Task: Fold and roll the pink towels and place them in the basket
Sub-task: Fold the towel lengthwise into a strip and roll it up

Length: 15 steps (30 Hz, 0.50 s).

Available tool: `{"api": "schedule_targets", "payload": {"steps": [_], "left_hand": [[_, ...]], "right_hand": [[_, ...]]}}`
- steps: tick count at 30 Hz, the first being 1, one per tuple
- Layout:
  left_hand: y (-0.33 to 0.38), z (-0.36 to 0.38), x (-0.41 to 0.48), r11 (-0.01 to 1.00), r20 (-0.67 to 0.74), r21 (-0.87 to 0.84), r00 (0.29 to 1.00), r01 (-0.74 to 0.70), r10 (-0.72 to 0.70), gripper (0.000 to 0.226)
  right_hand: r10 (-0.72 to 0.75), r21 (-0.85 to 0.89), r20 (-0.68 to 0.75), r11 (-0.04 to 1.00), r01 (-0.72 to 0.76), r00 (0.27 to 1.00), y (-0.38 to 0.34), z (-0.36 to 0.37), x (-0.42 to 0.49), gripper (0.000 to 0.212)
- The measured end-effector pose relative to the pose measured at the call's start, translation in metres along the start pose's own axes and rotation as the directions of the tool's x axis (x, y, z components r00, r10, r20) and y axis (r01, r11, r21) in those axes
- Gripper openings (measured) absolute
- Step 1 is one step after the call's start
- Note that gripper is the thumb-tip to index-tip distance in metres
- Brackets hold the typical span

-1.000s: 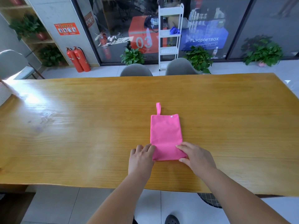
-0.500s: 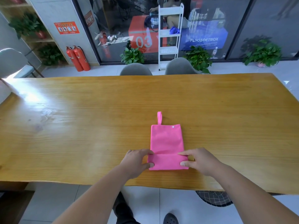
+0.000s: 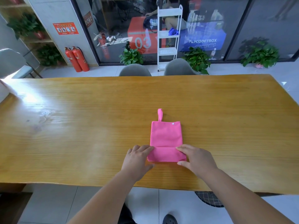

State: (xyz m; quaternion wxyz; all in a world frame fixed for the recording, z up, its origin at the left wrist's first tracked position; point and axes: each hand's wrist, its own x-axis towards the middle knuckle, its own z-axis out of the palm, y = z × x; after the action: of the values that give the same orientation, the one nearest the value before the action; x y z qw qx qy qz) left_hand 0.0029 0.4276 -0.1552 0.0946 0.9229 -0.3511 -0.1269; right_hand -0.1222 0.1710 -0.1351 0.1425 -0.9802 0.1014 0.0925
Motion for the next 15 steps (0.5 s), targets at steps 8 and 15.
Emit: {"api": "schedule_targets", "payload": {"steps": [8, 15], "left_hand": [[-0.016, -0.017, 0.005, 0.972, 0.248, -0.23, 0.969, 0.052, 0.006, 0.054], [-0.015, -0.02, 0.021, 0.989, 0.245, -0.132, 0.969, 0.061, -0.027, 0.05]], "right_hand": [[0.06, 0.344, 0.245, 0.928, -0.145, 0.968, 0.024, -0.002, 0.007, 0.057], [0.081, 0.261, -0.081, 0.964, -0.058, 0.993, 0.016, 0.006, 0.003, 0.026]]}}
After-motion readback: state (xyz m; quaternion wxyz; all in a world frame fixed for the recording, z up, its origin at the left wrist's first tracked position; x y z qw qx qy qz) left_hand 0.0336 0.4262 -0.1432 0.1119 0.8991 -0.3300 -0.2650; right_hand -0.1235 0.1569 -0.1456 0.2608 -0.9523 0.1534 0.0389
